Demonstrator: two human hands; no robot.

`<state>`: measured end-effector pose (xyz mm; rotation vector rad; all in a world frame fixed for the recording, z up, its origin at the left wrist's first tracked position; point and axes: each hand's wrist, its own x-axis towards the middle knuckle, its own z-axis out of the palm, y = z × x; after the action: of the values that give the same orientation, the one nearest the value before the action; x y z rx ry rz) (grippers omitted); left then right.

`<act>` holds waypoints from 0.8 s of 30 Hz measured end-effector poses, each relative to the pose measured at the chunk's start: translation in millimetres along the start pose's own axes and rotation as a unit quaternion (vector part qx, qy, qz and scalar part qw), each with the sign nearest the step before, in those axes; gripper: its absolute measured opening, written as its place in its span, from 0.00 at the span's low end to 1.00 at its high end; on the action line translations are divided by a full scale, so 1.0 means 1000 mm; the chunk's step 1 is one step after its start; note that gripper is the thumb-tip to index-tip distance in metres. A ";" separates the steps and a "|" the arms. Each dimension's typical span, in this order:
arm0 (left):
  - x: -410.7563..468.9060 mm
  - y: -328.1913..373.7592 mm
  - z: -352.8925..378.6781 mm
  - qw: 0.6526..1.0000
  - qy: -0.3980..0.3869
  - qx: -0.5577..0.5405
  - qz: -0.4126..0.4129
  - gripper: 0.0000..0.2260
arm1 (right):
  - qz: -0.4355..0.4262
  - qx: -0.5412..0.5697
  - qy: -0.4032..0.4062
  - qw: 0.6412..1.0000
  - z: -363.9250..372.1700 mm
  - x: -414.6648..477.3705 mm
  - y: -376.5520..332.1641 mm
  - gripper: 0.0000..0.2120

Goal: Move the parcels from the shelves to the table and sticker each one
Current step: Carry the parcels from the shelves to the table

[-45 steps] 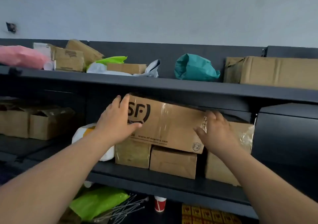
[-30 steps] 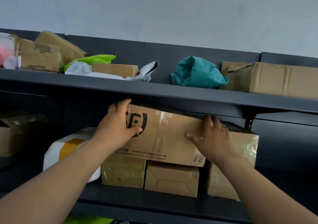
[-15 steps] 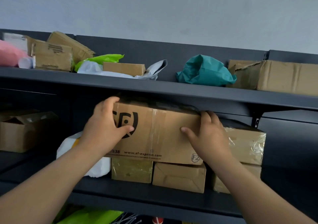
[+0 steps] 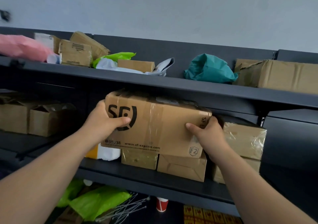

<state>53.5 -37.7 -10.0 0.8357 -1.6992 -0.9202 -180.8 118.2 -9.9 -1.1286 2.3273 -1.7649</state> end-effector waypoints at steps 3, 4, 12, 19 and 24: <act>-0.018 0.001 0.002 0.999 0.040 -0.002 -0.002 0.27 | -0.032 -0.004 0.004 0.999 -0.007 -0.008 0.005 0.29; -0.026 0.001 0.002 0.998 0.055 -0.001 -0.005 0.28 | -0.043 -0.004 0.003 0.999 -0.010 -0.012 0.007 0.28; -0.110 0.008 0.002 0.992 0.122 -0.032 0.025 0.27 | -0.096 0.016 -0.002 0.995 -0.049 -0.067 0.015 0.33; -0.187 0.017 -0.014 0.991 0.117 -0.051 0.038 0.27 | -0.091 0.008 -0.008 0.996 -0.083 -0.133 0.014 0.30; -0.229 0.023 -0.033 0.992 0.100 -0.063 0.046 0.26 | -0.089 0.010 0.012 0.996 -0.104 -0.189 0.007 0.31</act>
<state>144.5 164.0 -81.9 0.7322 -1.4785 -0.8429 -87.1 307.8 -53.3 -1.3580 2.2813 -1.8618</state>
